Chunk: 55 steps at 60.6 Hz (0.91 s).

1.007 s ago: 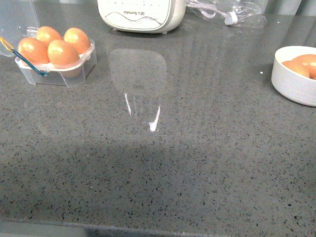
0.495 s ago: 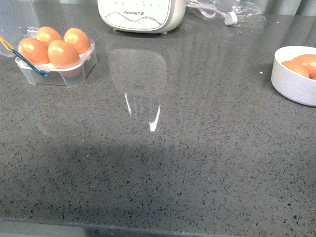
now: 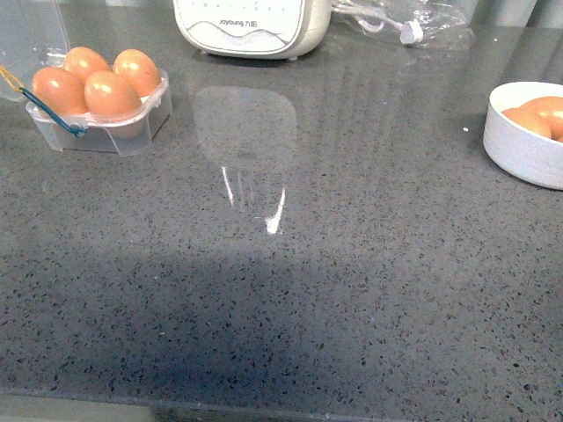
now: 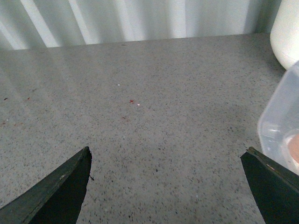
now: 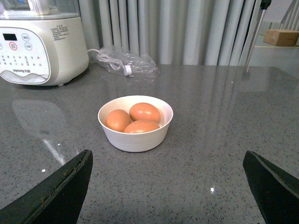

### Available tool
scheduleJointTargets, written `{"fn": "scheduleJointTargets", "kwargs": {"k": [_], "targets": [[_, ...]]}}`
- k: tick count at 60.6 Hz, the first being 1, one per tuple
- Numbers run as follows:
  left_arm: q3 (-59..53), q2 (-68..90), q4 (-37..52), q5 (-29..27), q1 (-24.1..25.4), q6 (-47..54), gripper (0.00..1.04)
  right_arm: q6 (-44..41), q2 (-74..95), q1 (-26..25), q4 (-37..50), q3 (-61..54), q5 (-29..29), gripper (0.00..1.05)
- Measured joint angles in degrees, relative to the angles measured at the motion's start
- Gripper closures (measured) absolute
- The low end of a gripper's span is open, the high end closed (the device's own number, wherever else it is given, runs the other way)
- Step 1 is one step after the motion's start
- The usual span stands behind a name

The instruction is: Put egg into box

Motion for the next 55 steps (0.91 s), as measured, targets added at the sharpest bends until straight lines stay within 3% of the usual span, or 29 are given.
{"fn": "scheduleJointTargets", "kwargs": {"k": [13,29,55], "targets": [[5.6,5.4,-2.2,3.7,1.2,-1.0,0.07,0.0,0.0,0.0,0.0,0.0,0.0,0.07],[7.0,6.2,-7.5,10.5,0.5,-11.0,0.07,0.0,0.0,0.0,0.0,0.0,0.0,0.07],[4.5,2.9,-9.1,15.6,-11.0,-17.7,0.07,0.0,0.0,0.0,0.0,0.0,0.0,0.07]]}}
